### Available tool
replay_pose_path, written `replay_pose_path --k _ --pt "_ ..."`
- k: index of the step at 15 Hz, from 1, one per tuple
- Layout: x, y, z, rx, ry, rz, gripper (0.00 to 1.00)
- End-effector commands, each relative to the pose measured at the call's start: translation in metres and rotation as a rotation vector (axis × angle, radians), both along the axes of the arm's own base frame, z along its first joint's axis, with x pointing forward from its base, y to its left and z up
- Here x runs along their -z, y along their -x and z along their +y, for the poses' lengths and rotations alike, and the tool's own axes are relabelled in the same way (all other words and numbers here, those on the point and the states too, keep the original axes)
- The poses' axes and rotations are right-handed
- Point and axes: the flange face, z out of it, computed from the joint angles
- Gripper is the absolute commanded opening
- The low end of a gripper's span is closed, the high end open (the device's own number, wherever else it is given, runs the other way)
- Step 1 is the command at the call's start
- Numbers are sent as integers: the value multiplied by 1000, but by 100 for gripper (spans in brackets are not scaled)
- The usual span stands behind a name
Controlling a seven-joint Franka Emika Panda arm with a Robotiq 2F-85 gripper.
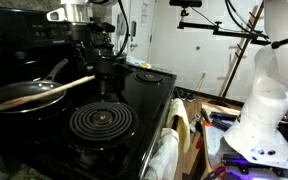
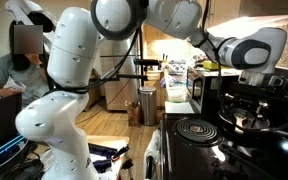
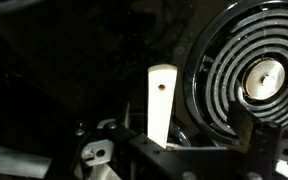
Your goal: Take the wooden spoon from the black pan and place it at the left of the stove
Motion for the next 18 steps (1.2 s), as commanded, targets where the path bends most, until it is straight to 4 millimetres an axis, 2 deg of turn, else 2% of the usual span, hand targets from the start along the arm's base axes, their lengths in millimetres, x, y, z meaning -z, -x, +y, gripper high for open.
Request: replay_pose_path --k 1,4,8,9,10,18 --pt "20 -10 -3 -68 37 7 100" --pt "37 -14 -5 -73 60 15 100" --pt "50 -21 -4 -61 59 8 100" --pt "51 -23 -4 -47 51 1 75" --pt "51 -24 -4 -50 51 -1 74" --pt "31 -33 -5 -40 42 -42 20"
